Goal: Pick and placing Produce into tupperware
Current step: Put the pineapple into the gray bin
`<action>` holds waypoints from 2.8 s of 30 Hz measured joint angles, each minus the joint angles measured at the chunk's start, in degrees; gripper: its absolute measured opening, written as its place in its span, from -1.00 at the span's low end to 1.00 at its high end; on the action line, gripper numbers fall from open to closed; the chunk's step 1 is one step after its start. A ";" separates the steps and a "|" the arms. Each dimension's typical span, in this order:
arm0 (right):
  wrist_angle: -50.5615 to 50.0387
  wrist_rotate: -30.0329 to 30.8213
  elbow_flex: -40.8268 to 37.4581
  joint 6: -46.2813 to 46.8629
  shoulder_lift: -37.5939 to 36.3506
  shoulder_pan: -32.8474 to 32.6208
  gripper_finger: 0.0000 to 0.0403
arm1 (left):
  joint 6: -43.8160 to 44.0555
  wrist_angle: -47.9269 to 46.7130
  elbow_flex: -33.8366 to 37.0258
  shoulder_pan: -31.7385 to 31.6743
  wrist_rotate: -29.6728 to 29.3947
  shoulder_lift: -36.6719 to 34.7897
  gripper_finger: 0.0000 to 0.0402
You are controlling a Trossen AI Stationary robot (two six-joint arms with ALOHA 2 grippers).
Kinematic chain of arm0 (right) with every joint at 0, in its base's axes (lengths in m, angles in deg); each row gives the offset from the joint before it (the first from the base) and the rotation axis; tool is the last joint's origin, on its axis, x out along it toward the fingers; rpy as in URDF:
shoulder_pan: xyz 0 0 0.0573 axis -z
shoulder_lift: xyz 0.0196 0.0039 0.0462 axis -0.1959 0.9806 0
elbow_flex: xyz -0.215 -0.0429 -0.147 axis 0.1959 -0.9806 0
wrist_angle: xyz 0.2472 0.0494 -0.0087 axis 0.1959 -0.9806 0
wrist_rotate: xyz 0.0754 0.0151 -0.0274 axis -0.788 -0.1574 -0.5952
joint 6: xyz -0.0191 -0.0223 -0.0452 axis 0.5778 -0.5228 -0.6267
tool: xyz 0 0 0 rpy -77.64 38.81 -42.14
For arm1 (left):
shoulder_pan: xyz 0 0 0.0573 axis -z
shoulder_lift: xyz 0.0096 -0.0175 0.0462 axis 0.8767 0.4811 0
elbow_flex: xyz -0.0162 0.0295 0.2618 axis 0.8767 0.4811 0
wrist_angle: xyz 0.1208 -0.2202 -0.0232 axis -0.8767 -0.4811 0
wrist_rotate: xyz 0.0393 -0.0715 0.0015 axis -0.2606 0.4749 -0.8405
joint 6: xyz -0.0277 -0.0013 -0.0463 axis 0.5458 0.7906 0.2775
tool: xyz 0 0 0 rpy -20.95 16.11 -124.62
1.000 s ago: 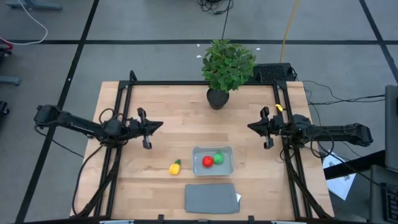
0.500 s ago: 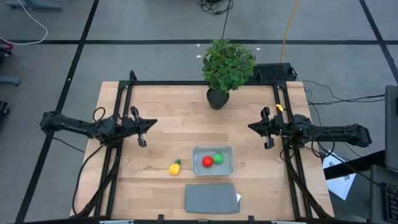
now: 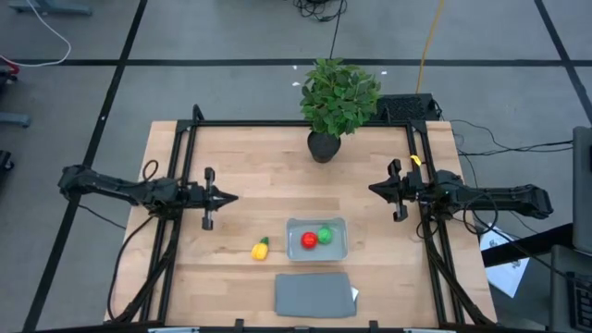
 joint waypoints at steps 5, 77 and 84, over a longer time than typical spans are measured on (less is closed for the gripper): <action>-0.02 0.00 0.00 -0.01 0.00 -0.01 -1.00 | -0.57 0.32 0.00 0.00 -0.02 0.07 -0.95; -1.36 -0.17 0.00 0.01 0.01 -0.01 -1.00 | 8.47 5.99 0.02 0.00 1.41 5.65 -0.87; -1.33 -0.11 0.00 -1.03 0.02 0.00 -1.00 | 7.12 6.18 0.02 0.03 0.18 5.64 -0.87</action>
